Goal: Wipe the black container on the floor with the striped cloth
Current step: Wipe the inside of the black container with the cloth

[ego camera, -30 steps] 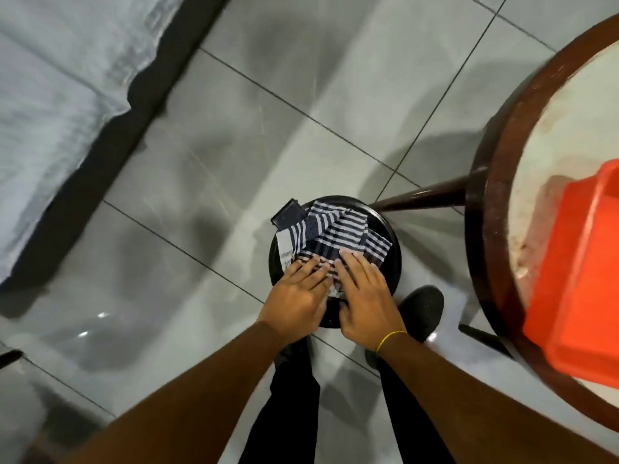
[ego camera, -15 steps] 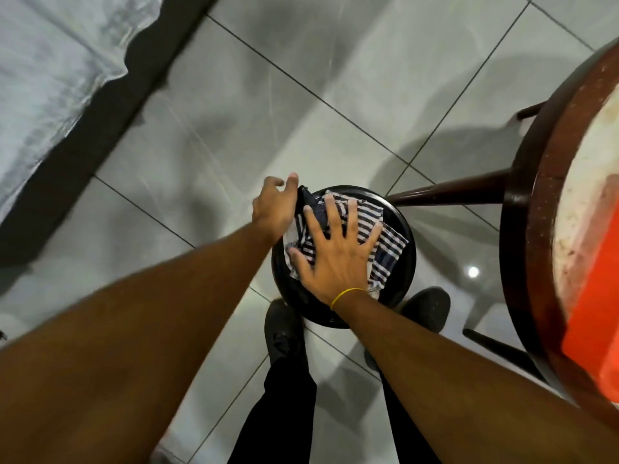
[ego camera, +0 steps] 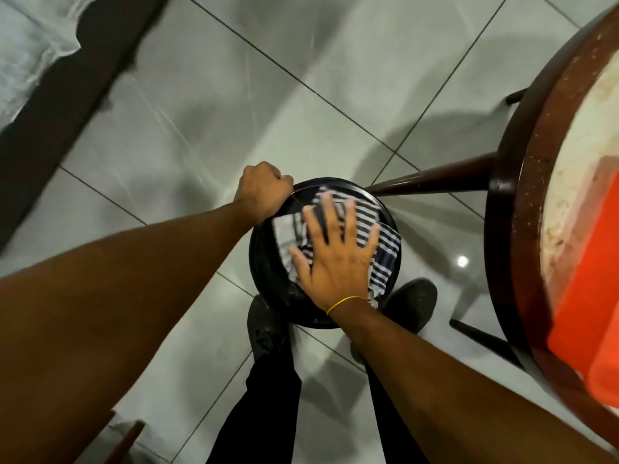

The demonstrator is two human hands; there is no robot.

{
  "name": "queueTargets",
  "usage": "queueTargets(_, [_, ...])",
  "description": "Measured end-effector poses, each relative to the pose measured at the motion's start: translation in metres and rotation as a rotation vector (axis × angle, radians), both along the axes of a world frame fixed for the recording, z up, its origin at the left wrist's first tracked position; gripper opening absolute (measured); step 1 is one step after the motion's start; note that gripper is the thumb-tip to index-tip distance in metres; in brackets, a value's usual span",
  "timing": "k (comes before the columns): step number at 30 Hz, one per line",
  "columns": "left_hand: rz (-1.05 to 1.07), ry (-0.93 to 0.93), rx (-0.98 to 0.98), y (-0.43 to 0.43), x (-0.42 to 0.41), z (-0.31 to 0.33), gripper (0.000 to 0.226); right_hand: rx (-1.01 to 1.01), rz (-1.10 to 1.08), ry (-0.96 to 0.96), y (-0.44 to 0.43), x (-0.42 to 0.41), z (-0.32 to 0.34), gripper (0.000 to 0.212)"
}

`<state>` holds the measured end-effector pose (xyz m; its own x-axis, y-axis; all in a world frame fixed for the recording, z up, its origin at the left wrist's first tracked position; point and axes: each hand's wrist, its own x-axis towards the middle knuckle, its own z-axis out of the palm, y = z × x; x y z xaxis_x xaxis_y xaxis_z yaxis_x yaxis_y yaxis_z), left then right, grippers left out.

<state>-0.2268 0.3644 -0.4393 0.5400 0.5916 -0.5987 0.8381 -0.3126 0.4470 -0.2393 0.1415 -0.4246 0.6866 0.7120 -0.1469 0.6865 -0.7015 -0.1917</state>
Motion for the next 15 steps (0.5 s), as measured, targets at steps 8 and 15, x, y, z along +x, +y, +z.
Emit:
queueTargets(8, [0.130, -0.020, 0.101, -0.010, -0.002, 0.003, 0.025, -0.023, -1.058, 0.156, -0.006, -0.036, 0.012, 0.076])
queueTargets(15, [0.006, -0.052, 0.149, -0.011, -0.001, -0.001, 0.038, -0.055, -0.963, 0.116, 0.002, -0.038, 0.009, 0.081])
